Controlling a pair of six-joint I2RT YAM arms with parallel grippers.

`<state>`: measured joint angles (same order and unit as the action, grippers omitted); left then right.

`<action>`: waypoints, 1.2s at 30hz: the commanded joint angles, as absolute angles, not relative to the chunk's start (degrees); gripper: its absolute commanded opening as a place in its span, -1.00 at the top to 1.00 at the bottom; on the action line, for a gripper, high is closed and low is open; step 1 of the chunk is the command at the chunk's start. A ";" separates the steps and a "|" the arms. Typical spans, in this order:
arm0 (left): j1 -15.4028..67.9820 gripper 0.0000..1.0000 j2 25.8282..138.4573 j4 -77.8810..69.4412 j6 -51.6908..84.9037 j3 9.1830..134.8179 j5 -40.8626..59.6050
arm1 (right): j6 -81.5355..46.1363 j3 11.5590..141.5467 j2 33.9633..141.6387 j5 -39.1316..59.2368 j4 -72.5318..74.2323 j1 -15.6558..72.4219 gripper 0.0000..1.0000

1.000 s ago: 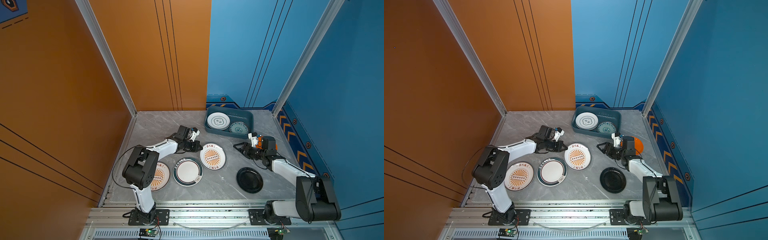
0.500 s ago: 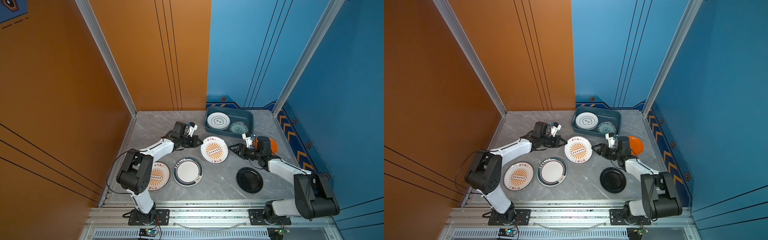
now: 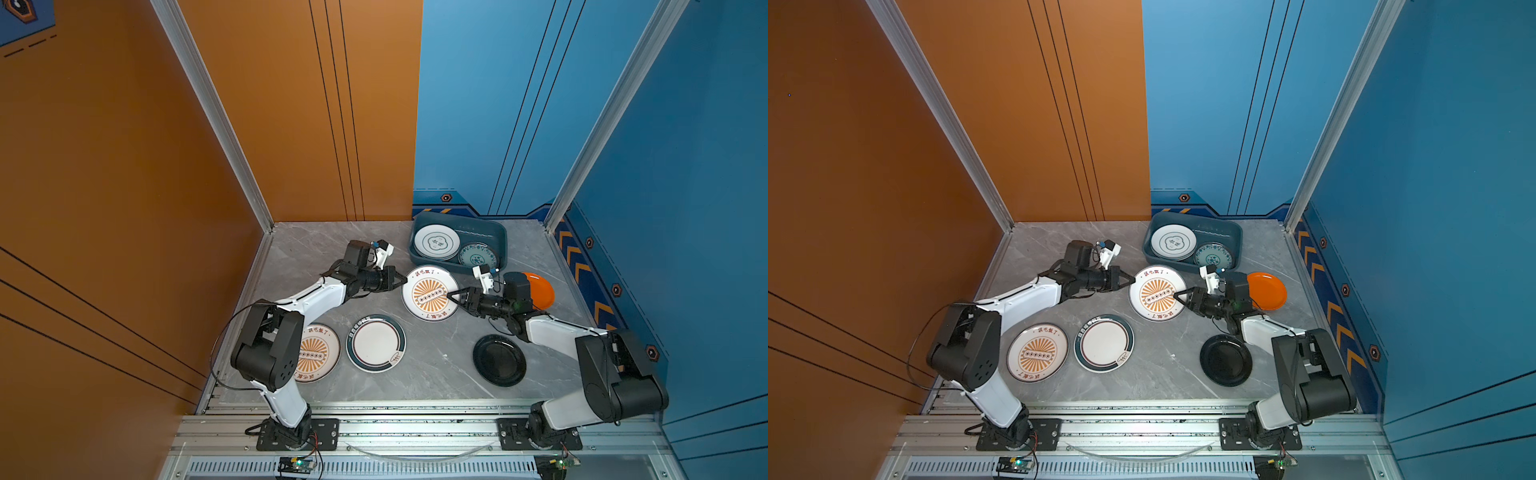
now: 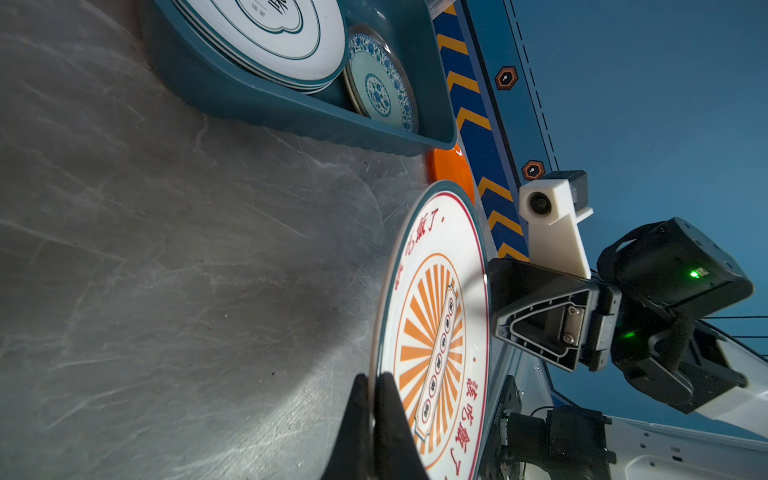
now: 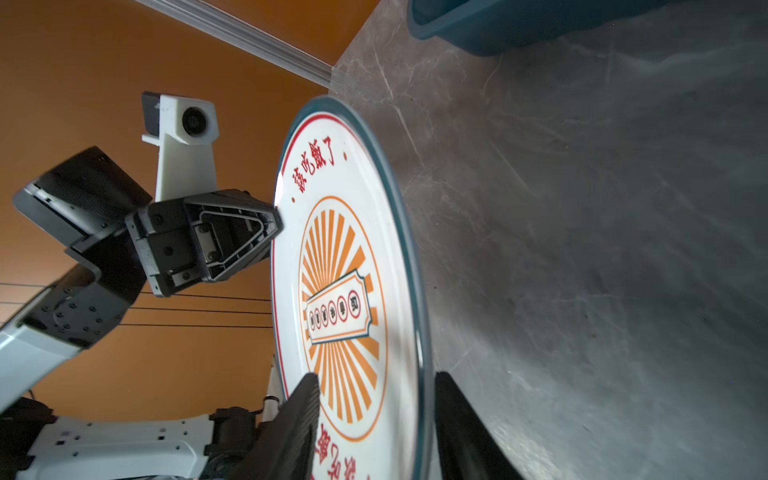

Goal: Place the plates into the plastic bin on the countertop
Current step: 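Carry the sunburst plate into the teal bin with the right gripper while the left withdraws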

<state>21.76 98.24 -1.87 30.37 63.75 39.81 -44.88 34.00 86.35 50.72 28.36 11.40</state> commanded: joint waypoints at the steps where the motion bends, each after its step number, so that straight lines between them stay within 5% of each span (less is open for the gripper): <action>1: 21.36 1.00 96.42 -4.32 31.45 63.94 42.45 | -49.38 34.14 88.42 52.73 35.55 12.39 0.26; 14: 21.29 0.93 96.44 -3.25 30.24 63.33 40.94 | -45.54 37.96 89.20 51.00 28.38 13.27 0.91; 23: 21.45 0.16 95.37 -2.86 29.59 62.28 38.82 | -40.31 46.36 86.92 48.84 14.47 10.95 1.00; 30: 22.73 -0.91 92.23 -1.46 26.37 60.47 36.43 | -38.75 57.17 88.91 42.67 2.18 4.80 1.00; 36: 23.95 -0.96 87.71 -4.12 26.22 55.24 32.75 | -38.49 65.74 93.76 36.67 -2.05 1.64 1.00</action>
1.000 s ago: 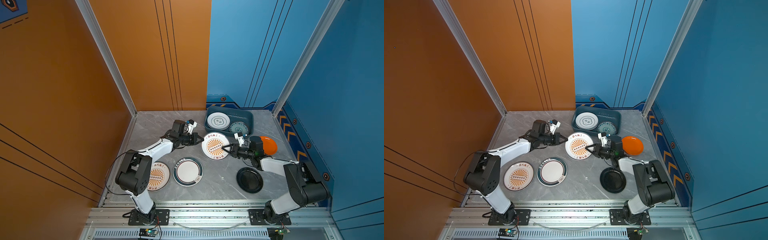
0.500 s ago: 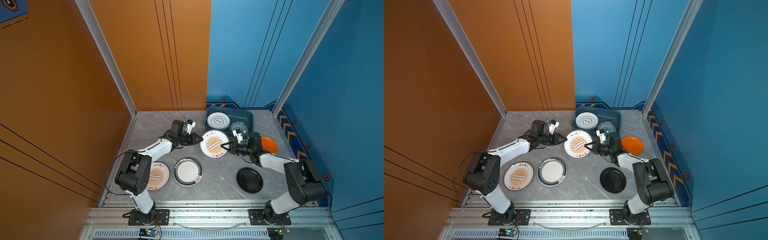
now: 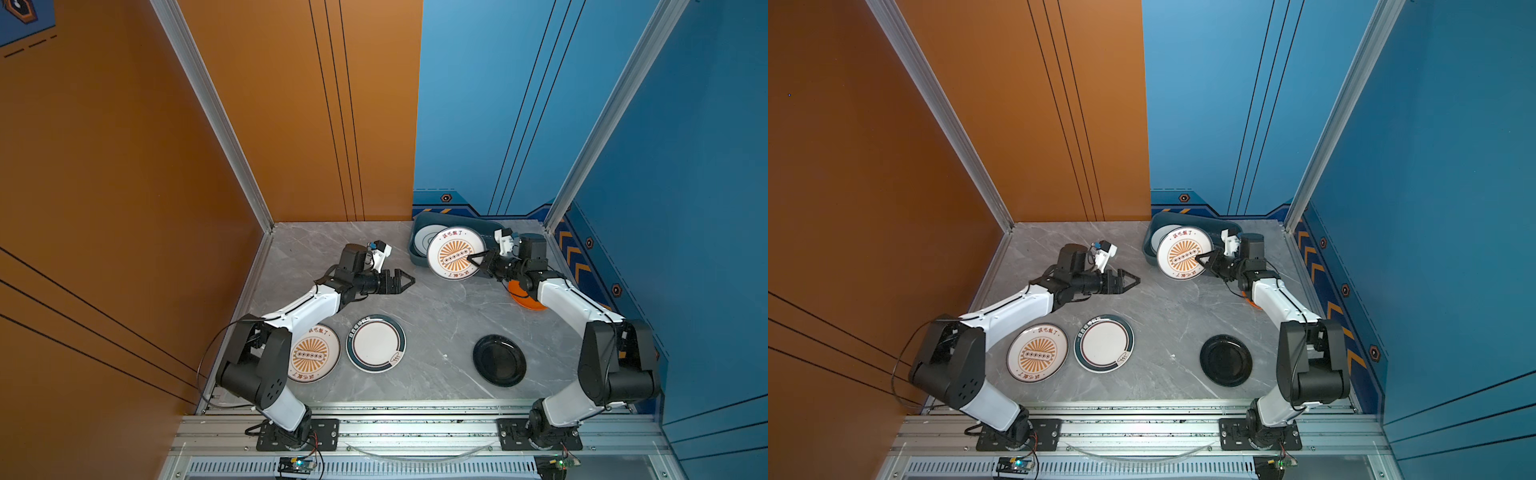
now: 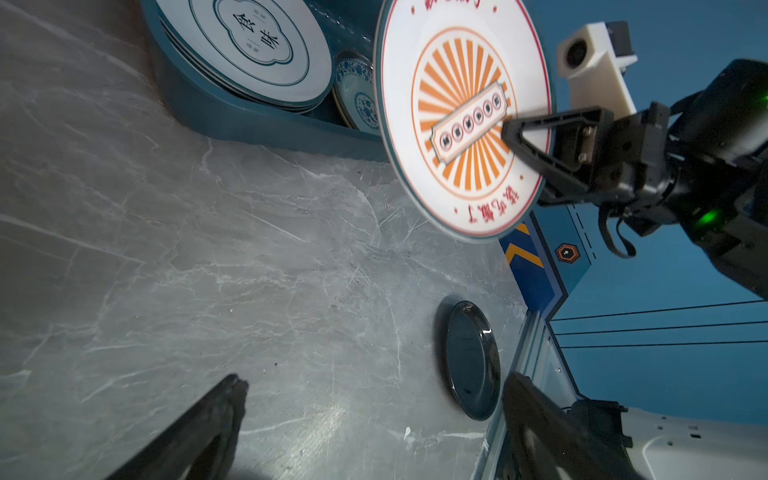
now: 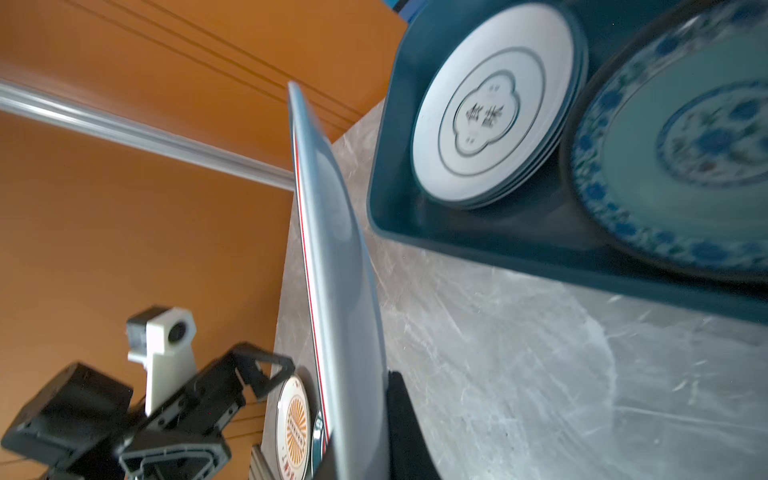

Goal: Place the plates into the plastic bin on the countertop
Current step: 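Carry the sunburst plate into the teal bin with the right gripper while the left withdraws, then lower the sunburst plate against the plate stack in the bin and open the right gripper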

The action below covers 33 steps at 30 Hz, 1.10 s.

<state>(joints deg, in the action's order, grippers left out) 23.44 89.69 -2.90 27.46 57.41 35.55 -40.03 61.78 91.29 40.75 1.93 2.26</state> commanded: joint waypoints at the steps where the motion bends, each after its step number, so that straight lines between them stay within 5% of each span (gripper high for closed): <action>1: 23.99 -0.96 87.28 -4.56 26.42 54.60 32.49 | -38.50 67.17 94.70 36.13 -2.39 1.35 1.00; 17: 23.39 -0.96 83.66 -7.62 27.42 49.22 31.74 | -45.93 89.51 117.06 33.18 -3.97 2.00 1.00; 33: 22.02 -0.96 86.37 -11.40 29.75 48.40 34.17 | -47.50 97.99 126.38 31.64 -8.00 4.08 1.00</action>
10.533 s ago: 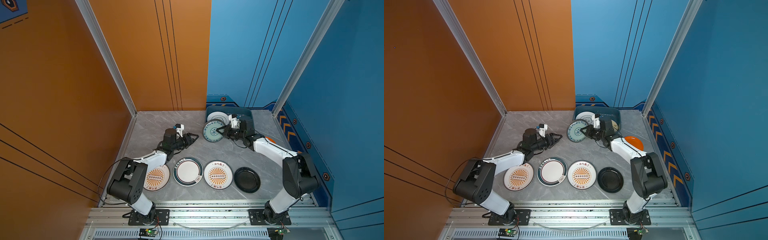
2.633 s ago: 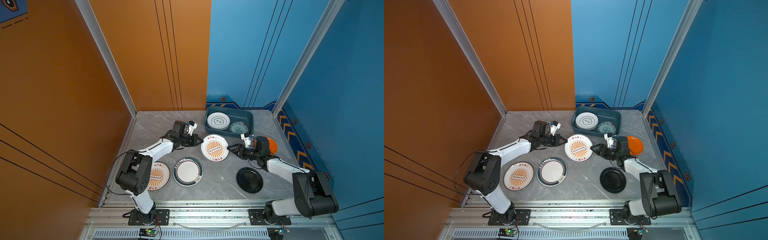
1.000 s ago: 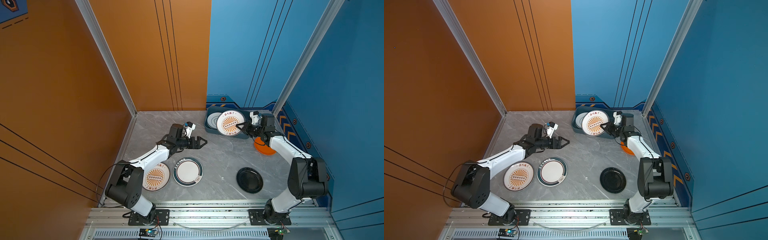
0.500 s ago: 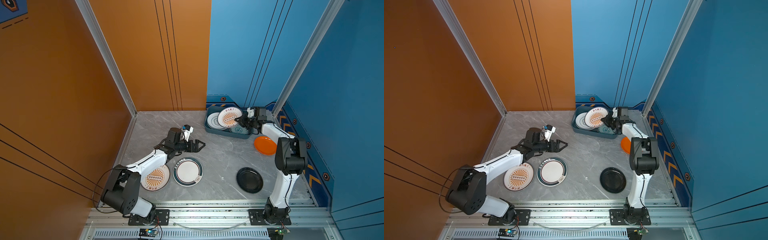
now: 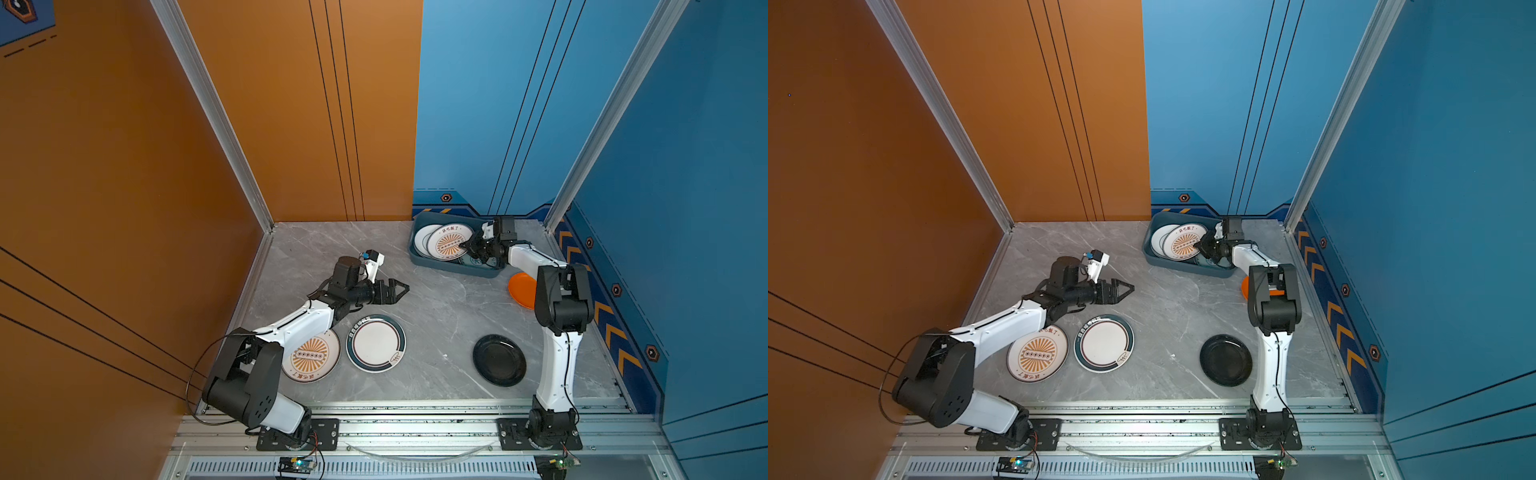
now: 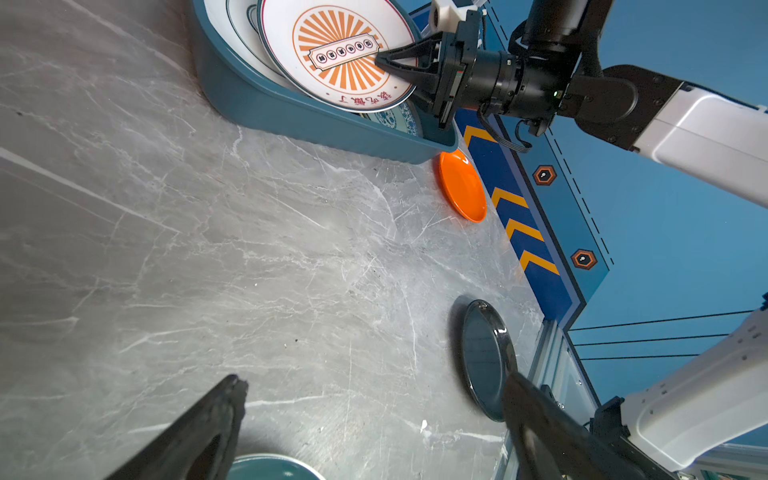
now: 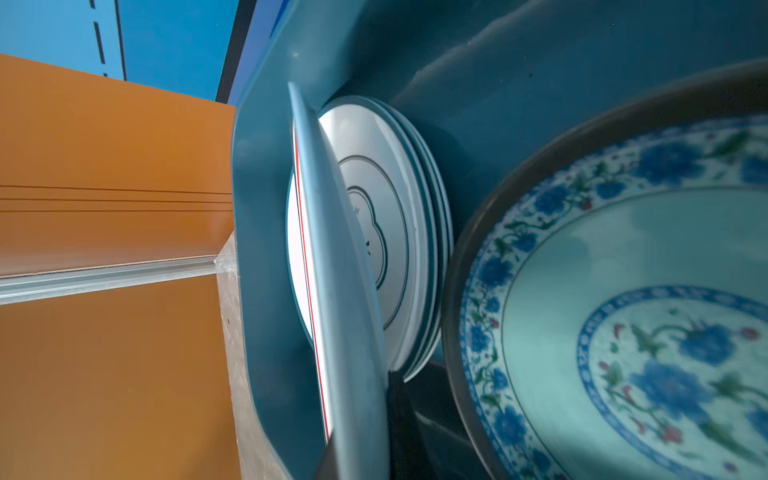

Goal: Place the plates into the plastic bin on the countertop
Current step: 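Lower the sunburst plate against the plate stack in the bin and open the right gripper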

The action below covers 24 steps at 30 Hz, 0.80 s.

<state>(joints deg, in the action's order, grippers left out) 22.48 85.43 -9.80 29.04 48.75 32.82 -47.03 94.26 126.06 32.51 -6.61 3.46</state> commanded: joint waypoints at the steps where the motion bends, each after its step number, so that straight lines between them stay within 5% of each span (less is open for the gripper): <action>1: 21.97 -0.96 86.45 -11.46 29.75 48.35 34.26 | -47.40 98.65 126.78 31.55 -8.68 4.21 1.00; 17: 21.09 -0.96 87.88 -12.12 30.58 48.61 35.33 | -46.96 104.53 130.99 30.52 -13.62 5.65 0.98; 24: 21.09 -0.96 88.33 -12.13 30.93 48.96 35.60 | -45.39 105.83 131.67 29.54 -17.59 5.62 0.70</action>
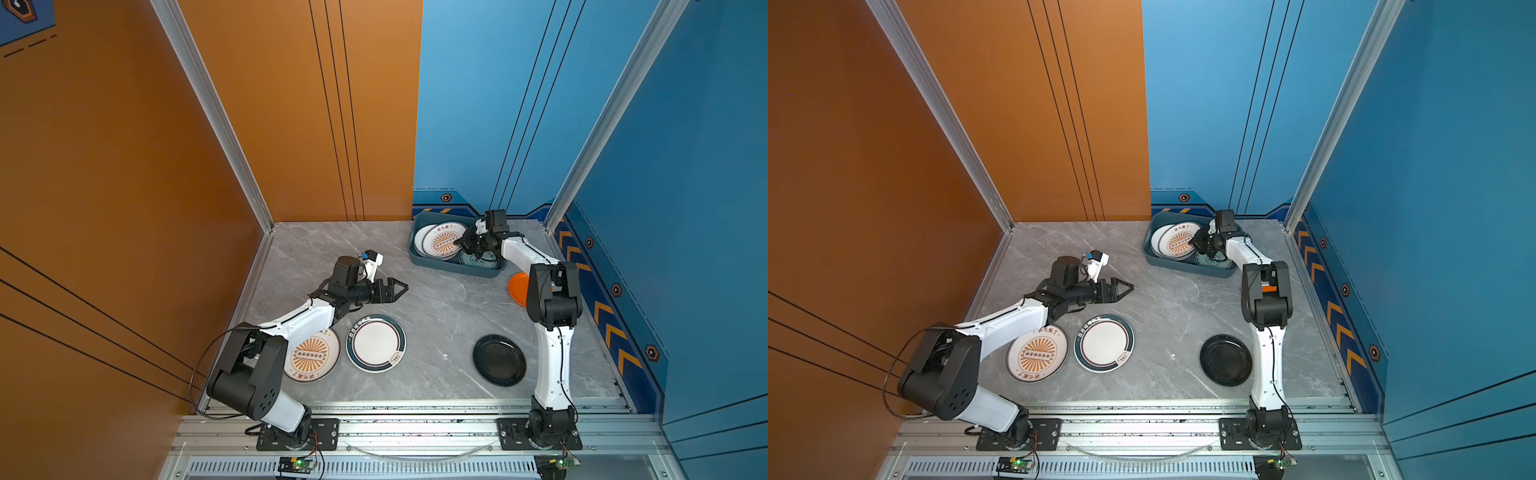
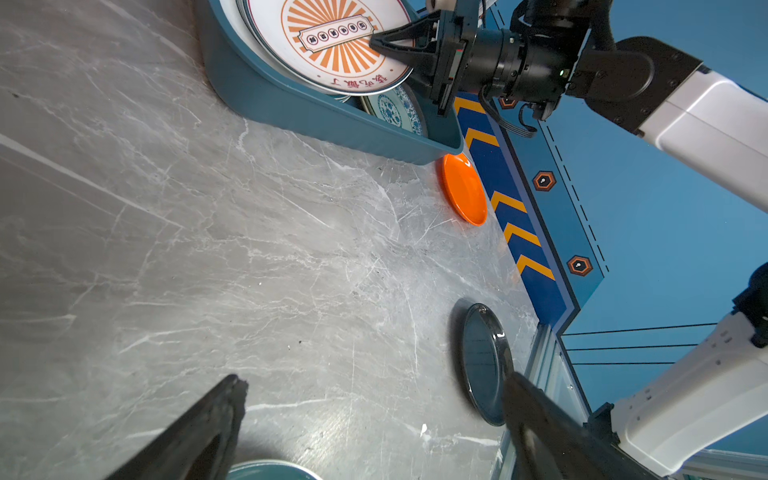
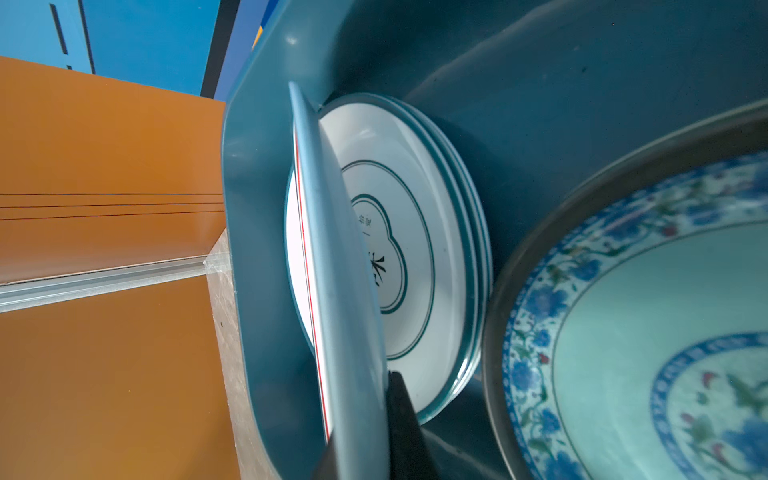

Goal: Place the plates into the plastic bin on the countertop
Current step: 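Lower the sunburst plate against the plate stack in the bin and open the right gripper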

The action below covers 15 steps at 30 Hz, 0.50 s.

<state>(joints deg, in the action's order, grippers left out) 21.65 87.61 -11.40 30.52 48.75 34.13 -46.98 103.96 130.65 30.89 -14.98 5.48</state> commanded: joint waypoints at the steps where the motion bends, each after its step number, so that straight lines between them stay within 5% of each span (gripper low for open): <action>1: 21.09 -0.96 88.34 -12.13 30.93 49.06 35.60 | -45.06 105.91 131.62 29.37 -18.08 5.63 0.65; 6: 21.09 -0.96 88.22 -12.13 31.03 48.95 35.62 | -43.91 105.38 131.29 28.56 -19.59 5.45 0.39; 15: 21.18 -0.96 87.84 -11.96 31.11 48.43 35.51 | -42.50 103.82 130.16 27.66 -20.47 4.74 0.24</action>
